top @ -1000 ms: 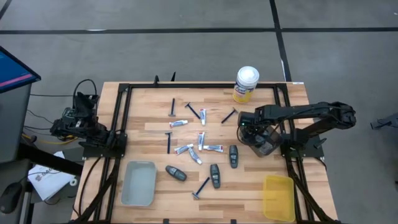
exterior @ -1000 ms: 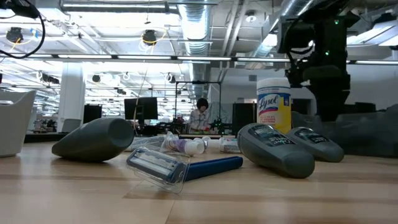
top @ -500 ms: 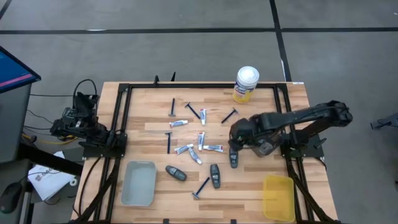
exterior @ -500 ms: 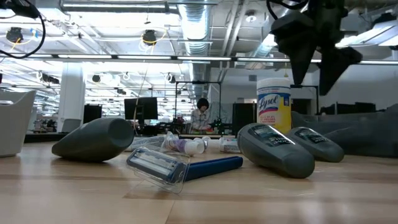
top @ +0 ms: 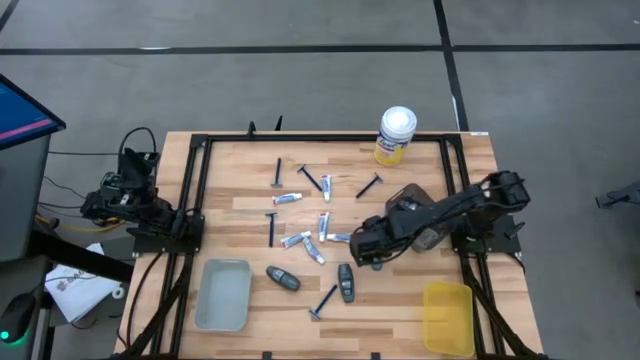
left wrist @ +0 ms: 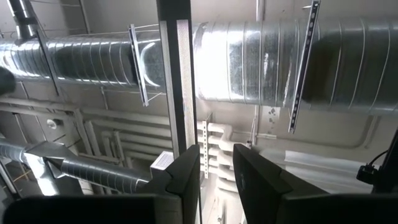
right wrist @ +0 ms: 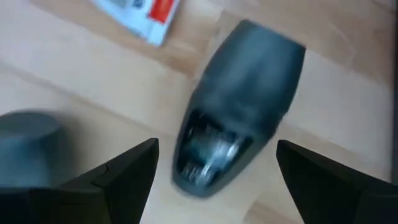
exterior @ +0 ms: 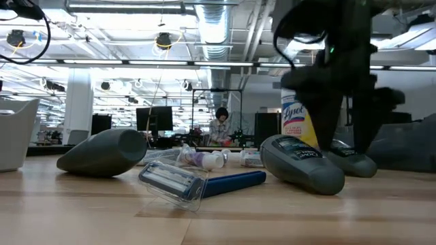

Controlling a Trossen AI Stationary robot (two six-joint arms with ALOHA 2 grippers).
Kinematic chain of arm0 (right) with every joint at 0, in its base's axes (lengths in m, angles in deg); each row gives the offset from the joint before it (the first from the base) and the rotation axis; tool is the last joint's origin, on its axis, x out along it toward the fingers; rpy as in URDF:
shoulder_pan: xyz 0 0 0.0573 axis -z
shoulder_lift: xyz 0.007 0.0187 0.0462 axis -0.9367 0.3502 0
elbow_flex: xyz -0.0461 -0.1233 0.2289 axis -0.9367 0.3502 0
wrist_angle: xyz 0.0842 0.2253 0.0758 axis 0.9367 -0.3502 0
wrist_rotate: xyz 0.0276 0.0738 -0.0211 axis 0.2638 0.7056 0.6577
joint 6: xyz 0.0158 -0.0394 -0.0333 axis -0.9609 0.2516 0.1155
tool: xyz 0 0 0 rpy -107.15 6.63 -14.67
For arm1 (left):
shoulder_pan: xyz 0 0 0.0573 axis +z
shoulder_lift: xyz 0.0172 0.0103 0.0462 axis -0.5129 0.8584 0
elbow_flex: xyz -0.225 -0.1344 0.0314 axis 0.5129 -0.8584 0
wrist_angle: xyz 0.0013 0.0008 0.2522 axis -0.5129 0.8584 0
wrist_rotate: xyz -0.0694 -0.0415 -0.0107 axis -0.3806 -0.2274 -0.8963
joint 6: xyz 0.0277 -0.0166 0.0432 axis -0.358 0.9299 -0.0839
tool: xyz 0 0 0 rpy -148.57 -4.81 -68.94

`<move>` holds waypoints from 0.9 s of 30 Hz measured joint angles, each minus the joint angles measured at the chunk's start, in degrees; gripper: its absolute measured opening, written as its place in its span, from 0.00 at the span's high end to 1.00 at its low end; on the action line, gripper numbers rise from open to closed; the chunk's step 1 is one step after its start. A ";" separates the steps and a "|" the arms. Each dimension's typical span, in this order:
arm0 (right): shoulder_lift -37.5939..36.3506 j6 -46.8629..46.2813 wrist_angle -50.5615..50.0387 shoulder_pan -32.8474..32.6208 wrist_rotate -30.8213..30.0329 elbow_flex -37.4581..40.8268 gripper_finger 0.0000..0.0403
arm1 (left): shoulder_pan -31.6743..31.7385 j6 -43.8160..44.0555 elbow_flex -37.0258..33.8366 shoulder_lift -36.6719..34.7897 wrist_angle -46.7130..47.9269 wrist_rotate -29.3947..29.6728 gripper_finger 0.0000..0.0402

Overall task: Pick & Place Travel size toiletries
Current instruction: Put the gray deodorant into the black bin

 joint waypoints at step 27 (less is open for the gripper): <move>-9.57 4.63 -10.89 0.93 -7.24 -4.79 0.51 | 0.00 0.00 0.02 0.00 0.02 0.03 0.77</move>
